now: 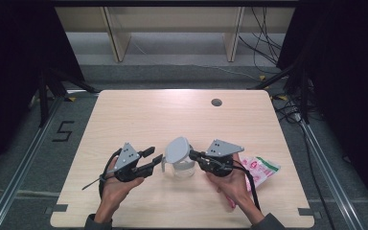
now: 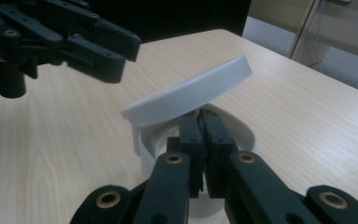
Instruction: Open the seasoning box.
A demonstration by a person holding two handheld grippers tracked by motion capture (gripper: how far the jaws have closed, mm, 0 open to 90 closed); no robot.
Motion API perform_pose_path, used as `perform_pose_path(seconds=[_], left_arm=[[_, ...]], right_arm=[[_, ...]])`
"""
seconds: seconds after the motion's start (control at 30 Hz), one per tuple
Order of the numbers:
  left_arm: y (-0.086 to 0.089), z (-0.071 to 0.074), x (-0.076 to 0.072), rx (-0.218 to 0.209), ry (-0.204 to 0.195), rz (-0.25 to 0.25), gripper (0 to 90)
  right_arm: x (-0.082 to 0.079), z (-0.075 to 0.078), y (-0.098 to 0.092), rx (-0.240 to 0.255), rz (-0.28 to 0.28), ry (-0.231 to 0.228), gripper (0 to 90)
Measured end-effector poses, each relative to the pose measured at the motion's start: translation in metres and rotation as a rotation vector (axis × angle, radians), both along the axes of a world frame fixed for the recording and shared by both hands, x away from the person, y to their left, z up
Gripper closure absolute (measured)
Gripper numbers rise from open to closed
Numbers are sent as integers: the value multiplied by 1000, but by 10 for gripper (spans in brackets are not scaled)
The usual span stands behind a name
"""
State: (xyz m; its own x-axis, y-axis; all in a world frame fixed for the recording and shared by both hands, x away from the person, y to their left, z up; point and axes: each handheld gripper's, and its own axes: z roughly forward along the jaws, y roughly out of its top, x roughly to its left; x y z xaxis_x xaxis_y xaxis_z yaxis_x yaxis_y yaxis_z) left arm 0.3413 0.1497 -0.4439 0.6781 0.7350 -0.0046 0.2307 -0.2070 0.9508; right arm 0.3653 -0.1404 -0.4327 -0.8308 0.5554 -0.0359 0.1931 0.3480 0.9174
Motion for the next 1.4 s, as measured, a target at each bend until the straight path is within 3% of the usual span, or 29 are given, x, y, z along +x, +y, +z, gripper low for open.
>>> perform_pose_path(seconds=[0.27,0.3,0.4,0.5,0.53,0.57,0.67,0.7,0.73,0.77,0.87,1.0,1.03,1.07,1.17,1.4], left_arm=[[8,-21,-19,34,40,21,386],[9,-22,-20,38,28,22,374],[11,-23,-22,61,15,18,340],[8,-26,-25,54,28,-3,296],[6,-28,-28,59,49,-7,278],[6,-28,-28,88,36,-16,274],[6,-32,-32,75,59,1,266],[7,-34,-31,78,42,-14,261],[8,-35,-32,71,65,0,255],[9,-36,-33,83,72,11,251],[10,-40,-33,56,76,6,243],[12,-41,-33,82,77,7,229],[10,-42,-33,45,90,7,230],[10,-43,-33,48,88,4,230],[12,-42,-34,69,93,11,222],[14,-45,-31,32,109,28,212]], right_arm=[[0,-1,12,-23,32,-7,886],[0,-1,13,-25,38,-9,886],[0,-1,15,-20,33,-14,886],[-1,0,20,-15,36,-24,886],[-2,0,22,-14,38,-18,886],[-2,1,22,-23,51,-21,886],[-4,1,27,-17,45,-27,886],[-4,1,29,-15,56,-31,886],[-4,1,30,-24,67,-25,884],[-3,1,31,-21,70,-54,883],[-5,2,34,-23,84,-37,881],[-8,3,35,-12,79,-50,881],[-8,3,34,-12,76,-46,881],[-8,3,34,-12,76,-46,881],[-8,7,28,2,79,-44,874],[-16,10,4,9,38,-48,873]])
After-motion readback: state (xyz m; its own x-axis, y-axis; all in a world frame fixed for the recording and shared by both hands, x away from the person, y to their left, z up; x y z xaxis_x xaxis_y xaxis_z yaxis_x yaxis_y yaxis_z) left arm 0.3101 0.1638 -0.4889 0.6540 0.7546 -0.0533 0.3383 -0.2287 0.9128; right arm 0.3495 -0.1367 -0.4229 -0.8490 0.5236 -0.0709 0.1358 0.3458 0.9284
